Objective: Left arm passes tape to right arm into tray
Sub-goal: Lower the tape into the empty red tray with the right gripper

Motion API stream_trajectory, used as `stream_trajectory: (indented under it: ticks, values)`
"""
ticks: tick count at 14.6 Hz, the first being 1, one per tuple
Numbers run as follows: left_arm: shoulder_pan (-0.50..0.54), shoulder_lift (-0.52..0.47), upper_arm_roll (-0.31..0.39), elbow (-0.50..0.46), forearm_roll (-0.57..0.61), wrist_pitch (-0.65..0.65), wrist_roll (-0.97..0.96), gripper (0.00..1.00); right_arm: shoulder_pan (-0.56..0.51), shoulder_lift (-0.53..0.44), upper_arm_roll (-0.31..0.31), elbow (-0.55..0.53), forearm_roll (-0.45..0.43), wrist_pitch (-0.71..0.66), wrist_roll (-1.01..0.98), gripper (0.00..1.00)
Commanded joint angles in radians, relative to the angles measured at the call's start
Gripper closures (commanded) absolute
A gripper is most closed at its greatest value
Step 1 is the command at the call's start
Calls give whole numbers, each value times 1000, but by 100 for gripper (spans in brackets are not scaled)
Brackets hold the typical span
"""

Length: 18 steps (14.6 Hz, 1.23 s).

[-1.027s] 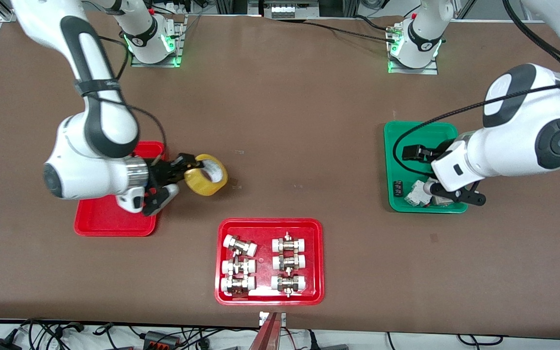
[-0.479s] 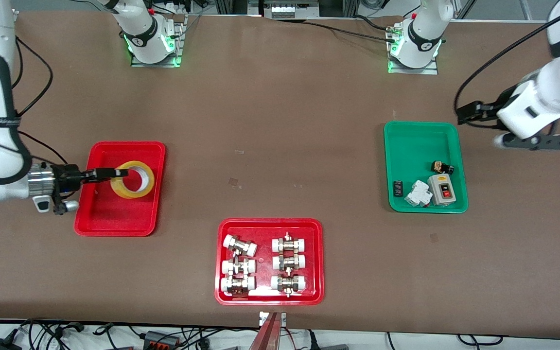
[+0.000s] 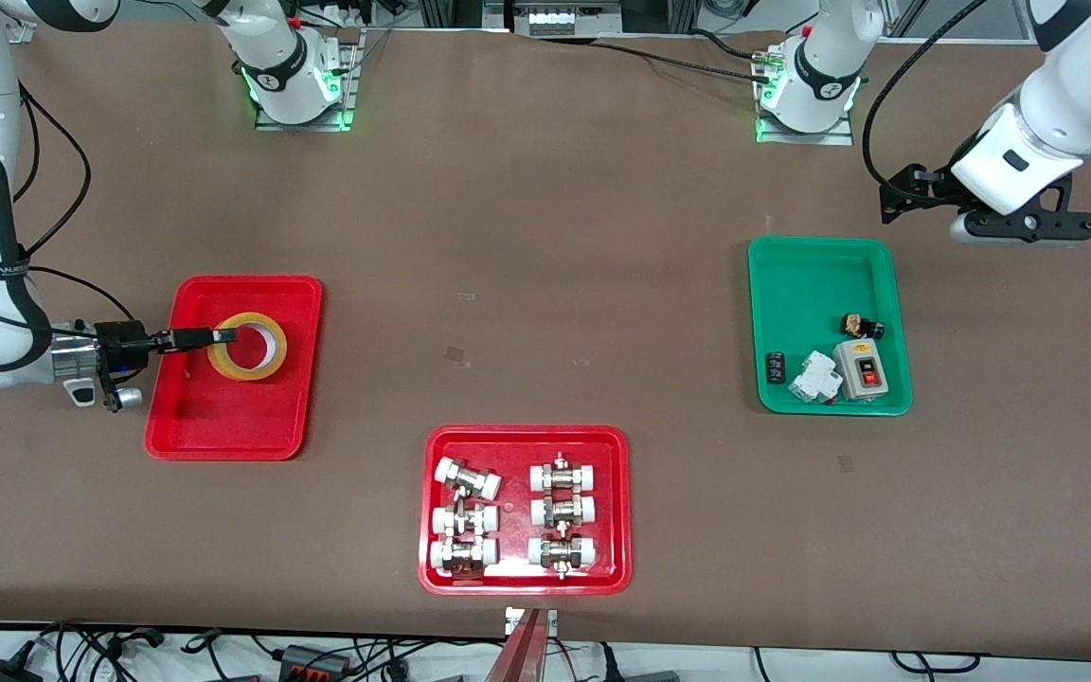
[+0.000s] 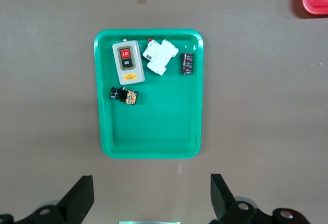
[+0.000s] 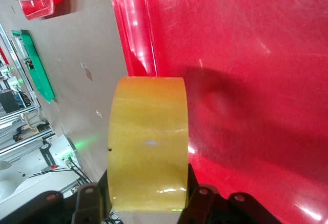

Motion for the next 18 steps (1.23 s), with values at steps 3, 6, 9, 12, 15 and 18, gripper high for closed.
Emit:
stream_trajectory:
  ticks: [3, 6, 9, 12, 15, 18]
  values:
    - [-20, 12, 12, 21, 5, 26, -25, 0, -21, 12, 23, 28, 17, -17, -43, 72]
    - [-20, 38, 9, 62, 5, 16, -17, 0, -21, 23, 25, 29, 23, -1, -45, 71]
    - [-17, 66, 10, 96, 5, 10, -17, 0, -22, 50, 23, 43, 60, 2, -83, 71]
    - [-17, 107, 10, 165, 11, -40, -25, 0, -24, 66, 23, 69, 64, -1, -85, 35]
    - [-17, 155, 10, 257, 14, -77, -28, 0, -22, 66, 19, 92, 52, -1, -86, 0]
    - [-16, 160, 9, 288, 16, -80, -37, 0, -16, 63, 17, 92, -12, 19, -86, 0]
